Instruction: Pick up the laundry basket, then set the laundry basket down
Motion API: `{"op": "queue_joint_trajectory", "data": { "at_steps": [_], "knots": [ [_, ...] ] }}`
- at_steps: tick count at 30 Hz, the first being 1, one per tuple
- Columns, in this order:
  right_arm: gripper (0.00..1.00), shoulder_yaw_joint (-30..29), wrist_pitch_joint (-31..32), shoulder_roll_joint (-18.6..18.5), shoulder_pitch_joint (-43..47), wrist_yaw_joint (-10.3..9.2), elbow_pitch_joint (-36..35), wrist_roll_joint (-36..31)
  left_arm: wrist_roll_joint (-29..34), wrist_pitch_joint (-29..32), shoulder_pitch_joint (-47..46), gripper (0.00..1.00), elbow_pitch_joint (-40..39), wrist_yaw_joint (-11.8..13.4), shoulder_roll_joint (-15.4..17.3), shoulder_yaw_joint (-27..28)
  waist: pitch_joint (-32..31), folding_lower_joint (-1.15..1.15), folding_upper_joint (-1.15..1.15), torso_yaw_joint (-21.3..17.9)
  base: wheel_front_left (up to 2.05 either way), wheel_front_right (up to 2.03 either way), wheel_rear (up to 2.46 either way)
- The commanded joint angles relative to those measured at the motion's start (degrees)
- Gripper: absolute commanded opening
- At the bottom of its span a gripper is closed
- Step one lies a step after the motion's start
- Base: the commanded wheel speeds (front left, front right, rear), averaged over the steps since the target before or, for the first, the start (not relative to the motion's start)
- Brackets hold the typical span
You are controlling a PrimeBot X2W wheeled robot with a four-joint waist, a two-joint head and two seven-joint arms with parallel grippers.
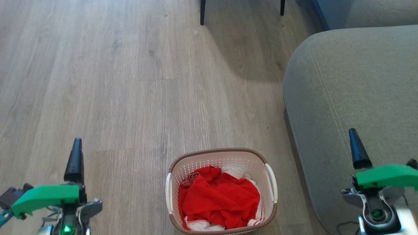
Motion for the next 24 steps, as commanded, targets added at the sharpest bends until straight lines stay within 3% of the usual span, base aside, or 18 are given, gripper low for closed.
{"op": "queue_joint_trajectory", "data": {
  "at_steps": [1,8,24],
  "knots": [
    [1.0,0.75,-0.86,-0.44,-3.64,0.15,-2.97,-2.56,1.57,-0.57,-3.55,1.0,-2.87,-0.15,0.5,1.58,0.04,0.0,0.0,0.04,0.0,0.0,0.0],
    [1.0,2.87,-2.04,-0.48,-5.24,0.18,-6.24,-11.84,7.55,-1.75,-4.38,1.0,-5.84,0.69,0.52,2.02,0.32,0.0,0.0,0.21,0.0,0.0,0.0],
    [1.0,9.23,-4.71,-2.18,-8.44,0.23,-11.76,-31.99,29.66,-4.44,-5.71,1.0,-15.5,11.2,0.57,-7.47,1.06,-0.01,0.0,0.59,0.0,0.0,0.0]
  ]
}}
